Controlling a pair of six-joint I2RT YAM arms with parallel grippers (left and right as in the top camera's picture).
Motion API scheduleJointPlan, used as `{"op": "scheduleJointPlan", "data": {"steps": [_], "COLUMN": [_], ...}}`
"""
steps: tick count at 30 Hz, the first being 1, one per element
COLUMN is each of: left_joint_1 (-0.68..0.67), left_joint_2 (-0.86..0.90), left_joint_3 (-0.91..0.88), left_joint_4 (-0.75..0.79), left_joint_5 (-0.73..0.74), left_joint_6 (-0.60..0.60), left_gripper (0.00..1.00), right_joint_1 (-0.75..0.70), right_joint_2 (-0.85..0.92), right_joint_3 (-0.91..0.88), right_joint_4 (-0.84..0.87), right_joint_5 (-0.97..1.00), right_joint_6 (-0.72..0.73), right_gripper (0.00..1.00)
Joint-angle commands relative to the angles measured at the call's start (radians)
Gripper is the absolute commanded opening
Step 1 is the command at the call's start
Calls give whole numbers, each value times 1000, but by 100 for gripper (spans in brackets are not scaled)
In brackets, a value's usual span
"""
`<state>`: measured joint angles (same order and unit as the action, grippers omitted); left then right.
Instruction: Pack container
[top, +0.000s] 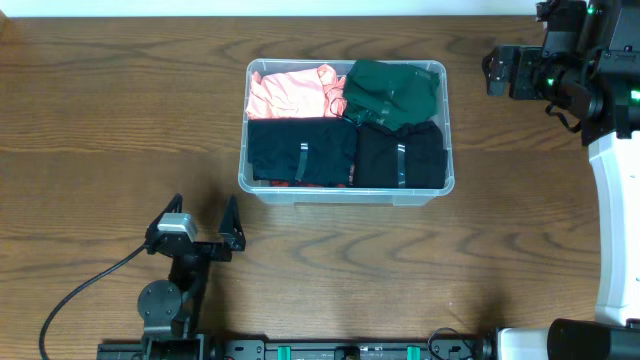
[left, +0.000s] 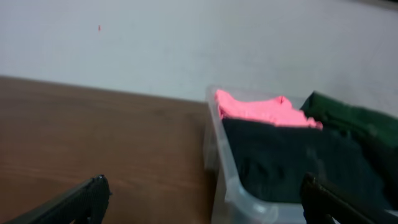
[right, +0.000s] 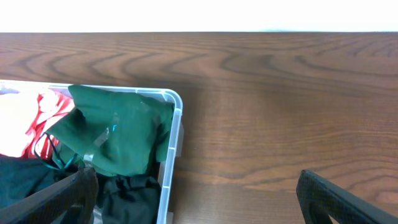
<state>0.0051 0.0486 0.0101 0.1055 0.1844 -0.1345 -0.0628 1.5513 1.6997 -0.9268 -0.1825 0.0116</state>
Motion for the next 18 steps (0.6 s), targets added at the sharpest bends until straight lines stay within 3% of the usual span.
{"op": "scheduleJointPlan", "data": {"steps": [1,10,18], "left_joint_1": [-5,-5,-5], "left_joint_2": [-26,-47,-45], "left_joint_3": [-6,-6,-6], "left_joint_4": [1,-167,-165], "left_joint_5": [-2,-39,-57], "left_joint_6": [3,2,6], "left_gripper": [98,98,98], "right_joint_1": [-2,-2,-2], "right_joint_2": [6,6,6], "right_joint_3": [0,0,0], "right_joint_4": [-2,-2,-2], "right_joint_5": [3,3,3], "right_joint_6": [10,10,10], "right_gripper": [99,99,99]}}
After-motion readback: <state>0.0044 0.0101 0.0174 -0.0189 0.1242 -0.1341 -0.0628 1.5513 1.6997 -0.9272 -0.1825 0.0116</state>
